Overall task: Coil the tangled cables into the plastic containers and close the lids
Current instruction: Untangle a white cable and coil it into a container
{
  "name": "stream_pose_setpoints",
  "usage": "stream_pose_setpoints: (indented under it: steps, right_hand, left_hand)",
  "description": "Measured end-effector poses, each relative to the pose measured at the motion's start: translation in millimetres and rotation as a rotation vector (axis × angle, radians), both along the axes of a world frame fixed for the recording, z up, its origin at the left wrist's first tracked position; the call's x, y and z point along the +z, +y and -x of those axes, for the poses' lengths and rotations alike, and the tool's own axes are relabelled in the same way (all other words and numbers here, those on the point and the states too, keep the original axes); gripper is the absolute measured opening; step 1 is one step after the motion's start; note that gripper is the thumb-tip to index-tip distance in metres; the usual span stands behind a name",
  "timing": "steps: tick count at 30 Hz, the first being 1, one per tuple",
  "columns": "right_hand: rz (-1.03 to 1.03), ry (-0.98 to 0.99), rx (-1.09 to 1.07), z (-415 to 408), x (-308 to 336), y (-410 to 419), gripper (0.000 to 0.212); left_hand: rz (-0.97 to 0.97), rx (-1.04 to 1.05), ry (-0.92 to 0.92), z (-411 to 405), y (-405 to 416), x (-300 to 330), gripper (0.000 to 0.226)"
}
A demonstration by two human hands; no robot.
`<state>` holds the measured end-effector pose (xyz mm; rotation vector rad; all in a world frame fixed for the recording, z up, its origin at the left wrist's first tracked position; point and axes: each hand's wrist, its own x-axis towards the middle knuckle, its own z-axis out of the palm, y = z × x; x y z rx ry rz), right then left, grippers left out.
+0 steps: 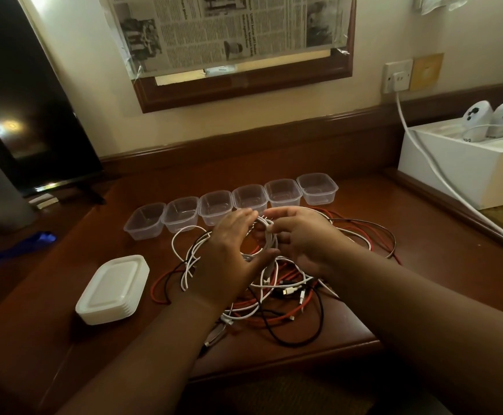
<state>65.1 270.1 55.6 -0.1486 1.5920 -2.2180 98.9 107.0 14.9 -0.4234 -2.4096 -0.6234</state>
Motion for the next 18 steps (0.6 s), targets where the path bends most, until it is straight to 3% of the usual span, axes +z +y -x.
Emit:
stream_pose_setpoints:
  steps: [8, 12, 15, 18]
  right_hand:
    - [0.006, 0.056, -0.024, -2, -3, -3, 0.031]
    - [-0.291, 0.268, 0.004, 1, -5, -3, 0.027]
    - [-0.467, 0.412, -0.034, 5, -7, -4, 0.026]
    - [-0.507, 0.455, -0.048, 12, -9, -4, 0.025]
  left_hand:
    - [-0.016, 0.007, 0.098, 6, -1, -2, 0.073]
    - [-0.010, -0.021, 0.079, 4, 1, 0, 0.065]
    - [-0.194, -0.094, -0.012, 3, -2, 1, 0.059]
    - [-0.414, -0.034, -0.064, 9, -11, -2, 0.030]
